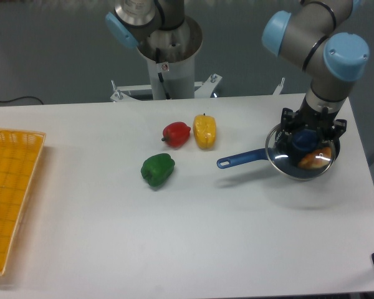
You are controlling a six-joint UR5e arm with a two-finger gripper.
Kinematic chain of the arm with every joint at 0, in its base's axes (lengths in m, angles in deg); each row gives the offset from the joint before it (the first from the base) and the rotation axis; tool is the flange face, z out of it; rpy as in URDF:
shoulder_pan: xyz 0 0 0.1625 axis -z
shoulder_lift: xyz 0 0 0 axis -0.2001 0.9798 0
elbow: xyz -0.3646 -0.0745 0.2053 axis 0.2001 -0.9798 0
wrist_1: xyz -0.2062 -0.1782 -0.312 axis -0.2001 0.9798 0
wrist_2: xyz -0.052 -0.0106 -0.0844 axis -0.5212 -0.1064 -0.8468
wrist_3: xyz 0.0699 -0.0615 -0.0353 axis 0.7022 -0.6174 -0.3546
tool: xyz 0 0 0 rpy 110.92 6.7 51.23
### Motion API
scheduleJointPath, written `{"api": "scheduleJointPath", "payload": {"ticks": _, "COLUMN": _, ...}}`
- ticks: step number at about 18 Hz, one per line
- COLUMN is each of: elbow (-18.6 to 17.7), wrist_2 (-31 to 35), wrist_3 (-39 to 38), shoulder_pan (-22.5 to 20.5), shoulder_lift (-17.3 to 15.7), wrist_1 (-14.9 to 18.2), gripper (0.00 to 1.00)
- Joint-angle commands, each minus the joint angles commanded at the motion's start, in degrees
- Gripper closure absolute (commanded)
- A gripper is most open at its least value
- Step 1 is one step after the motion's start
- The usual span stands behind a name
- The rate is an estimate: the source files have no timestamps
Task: Close the pot lid
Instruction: 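Lower the glass lid onto the saucepan rim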
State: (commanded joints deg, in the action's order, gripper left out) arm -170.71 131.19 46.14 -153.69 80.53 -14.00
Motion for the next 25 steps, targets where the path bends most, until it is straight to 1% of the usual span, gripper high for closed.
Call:
{"api": "scheduleJointPath", "payload": {"ticks": 9, "elbow": -0.3, "wrist_2": -0.1, "wrist_3": 3.3, "shoulder_pan": -2.0, "shoulder_lift": 0.4, "wrist_1": -0.3, "gripper": 0.45}}
{"api": "scheduleJointPath", "payload": {"ticks": 17, "elbow": -0.5, "wrist_2": -0.1, "wrist_3": 3.8, "shoulder_pan": -2.5, "shoulder_lift": 1.2, "wrist_1": -1.1, "gripper": 0.45}}
{"api": "scheduleJointPath", "payload": {"ticks": 25, "elbow": -0.6, "wrist_2": -0.1, "wrist_3": 7.0, "shoulder_pan": -3.7, "shoulder_lift": 1.5, "wrist_1": -1.1, "gripper": 0.45}}
